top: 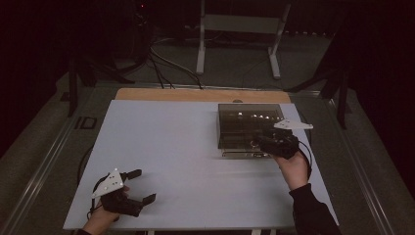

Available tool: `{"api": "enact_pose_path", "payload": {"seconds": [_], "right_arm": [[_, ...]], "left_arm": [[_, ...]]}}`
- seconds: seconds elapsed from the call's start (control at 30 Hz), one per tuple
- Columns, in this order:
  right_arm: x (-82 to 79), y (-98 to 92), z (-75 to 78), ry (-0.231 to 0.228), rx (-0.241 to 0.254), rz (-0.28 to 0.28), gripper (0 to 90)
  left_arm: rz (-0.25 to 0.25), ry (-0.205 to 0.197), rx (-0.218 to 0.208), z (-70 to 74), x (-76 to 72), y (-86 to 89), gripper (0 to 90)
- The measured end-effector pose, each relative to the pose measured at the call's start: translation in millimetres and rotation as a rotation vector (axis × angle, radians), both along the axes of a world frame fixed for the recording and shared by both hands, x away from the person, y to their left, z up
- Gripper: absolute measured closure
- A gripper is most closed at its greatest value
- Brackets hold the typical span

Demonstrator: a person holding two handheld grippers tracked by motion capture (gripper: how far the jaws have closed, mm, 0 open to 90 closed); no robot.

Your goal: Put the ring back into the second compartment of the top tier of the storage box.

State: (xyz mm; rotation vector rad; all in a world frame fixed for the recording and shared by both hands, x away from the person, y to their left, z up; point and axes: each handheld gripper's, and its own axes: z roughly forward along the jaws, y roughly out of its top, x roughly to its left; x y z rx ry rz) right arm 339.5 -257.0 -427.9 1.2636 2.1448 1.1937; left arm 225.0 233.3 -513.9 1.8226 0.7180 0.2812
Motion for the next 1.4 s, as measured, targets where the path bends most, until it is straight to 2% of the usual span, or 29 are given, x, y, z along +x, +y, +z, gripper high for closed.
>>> {"api": "enact_pose_path", "payload": {"seconds": [0.07, 0.13, 0.23, 0.27, 0.33, 0.43, 0.57, 0.67, 0.77, 0.93, 1.37, 1.4], "right_arm": [[-2.1, -0.9, 3.0, -0.012, 0.03, 0.001, 40.4], [-4.5, -1.2, 6.4, -0.018, 0.049, -0.001, 32.4], [-6.6, 0.2, 10.9, -0.003, 0.054, -0.016, 19.5], [-7.4, -0.1, 12.0, 0.007, 0.059, 0.0, 14.1], [-9.8, -1.1, 14.1, 0.007, 0.096, 0.008, 13.9], [-13.1, -3.2, 15.8, -0.003, 0.123, 0.034, 11.1], [-17.2, -7.1, 17.8, 0.007, 0.163, 0.059, 9.4], [-22.9, -9.3, 19.2, -0.02, 0.149, 0.054, 8.3], [-28.6, -12.4, 20.0, -0.035, 0.127, 0.059, 3.5], [-40.1, -16.9, 18.2, -0.073, 0.087, 0.072, 3.5], [-60.9, -22.6, -0.6, -0.061, 0.058, 0.08, 3.5], [-65.3, -24.4, -7.2, -0.065, 0.045, 0.082, 3.5]], "left_arm": [[0.0, -0.003, -0.006, 0.5, -0.1, 0.0, 0.0], [-0.002, -0.001, 0.0, 0.0, -0.1, -0.1, 0.0], [-0.001, -0.001, -0.007, 0.5, 0.1, 0.1, 0.0], [-0.002, -0.003, -0.008, 0.5, 0.0, 0.0, 0.0], [-0.001, 0.001, -0.002, 0.1, 0.0, 0.0, 0.0], [-0.001, -0.003, -0.007, 0.6, -0.1, 0.1, 0.0], [-0.001, 0.0, -0.003, 0.4, -0.1, 0.1, 0.0], [-0.002, -0.001, -0.004, 0.3, -0.1, -0.1, 0.0], [-0.001, -0.001, -0.004, 0.5, -0.1, -0.1, 0.0], [-0.001, 0.0, -0.001, 0.4, 0.0, -0.2, 0.0], [-0.003, -0.004, -0.005, 0.9, -0.1, -0.1, 0.0], [-0.003, -0.004, -0.006, 0.7, 0.0, -0.2, 0.0]]}}
